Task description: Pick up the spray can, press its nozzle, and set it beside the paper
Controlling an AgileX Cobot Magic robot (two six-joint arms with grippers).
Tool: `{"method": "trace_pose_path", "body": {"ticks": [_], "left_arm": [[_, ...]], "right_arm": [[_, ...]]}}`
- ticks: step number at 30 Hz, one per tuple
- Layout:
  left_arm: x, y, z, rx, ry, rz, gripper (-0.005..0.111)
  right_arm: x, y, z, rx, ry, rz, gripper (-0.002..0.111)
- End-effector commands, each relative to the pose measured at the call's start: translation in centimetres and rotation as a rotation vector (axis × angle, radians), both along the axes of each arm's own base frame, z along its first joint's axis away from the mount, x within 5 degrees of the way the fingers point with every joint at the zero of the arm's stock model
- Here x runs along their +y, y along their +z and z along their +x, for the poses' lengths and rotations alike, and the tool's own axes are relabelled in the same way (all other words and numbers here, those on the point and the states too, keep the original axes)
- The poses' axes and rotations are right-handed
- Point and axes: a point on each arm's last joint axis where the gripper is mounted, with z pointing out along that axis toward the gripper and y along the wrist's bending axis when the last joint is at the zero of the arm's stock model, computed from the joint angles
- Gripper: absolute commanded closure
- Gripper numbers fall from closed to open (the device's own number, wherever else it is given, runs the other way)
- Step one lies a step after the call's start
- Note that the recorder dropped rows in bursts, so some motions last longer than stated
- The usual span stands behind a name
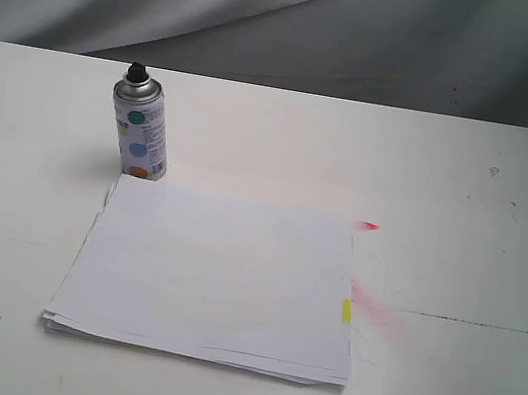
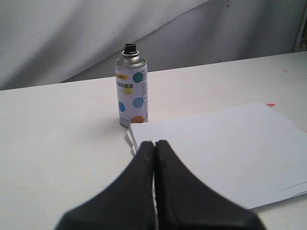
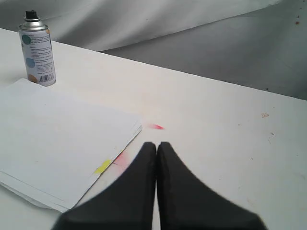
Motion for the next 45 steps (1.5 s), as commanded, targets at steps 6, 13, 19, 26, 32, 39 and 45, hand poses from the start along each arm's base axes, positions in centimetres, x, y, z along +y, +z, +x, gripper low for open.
{"method": "trace_pose_path", "body": {"ticks": [6, 13, 19, 26, 32, 39, 45], "left_arm": [[0.0, -0.1, 0.0, 0.0, 0.004, -0.002, 0.107], [0.1, 0.0, 0.1, -0.018, 0.015, -0.007, 0.107], [0.2, 0.3, 0.1, -0.042, 0.03, -0.015, 0.107], [0.9, 2.1, 1.4, -0.083, 0.15, -0.177, 0.107], [0.3, 8.4, 4.5, -0.07, 0.149, -0.139, 0.107], [-0.2, 11.9, 6.9, -0.067, 0.147, -0.145, 0.107], [-0.3, 11.9, 6.9, -0.059, 0.146, -0.163, 0.107]], "right_arm": [[0.0, -0.1, 0.0, 0.005, -0.003, -0.01, 0.108], [0.0, -0.1, 0.0, 0.005, -0.003, -0.01, 0.108], [0.0, -0.1, 0.0, 0.005, -0.003, -0.01, 0.108], [0.0, -0.1, 0.0, 0.005, -0.003, -0.01, 0.108], [0.0, -0.1, 0.0, 0.005, -0.003, -0.01, 0.108], [0.0, -0.1, 0.0, 0.005, -0.003, -0.01, 0.108], [0.0, -0.1, 0.0, 0.005, -0.003, -0.01, 0.108]]}}
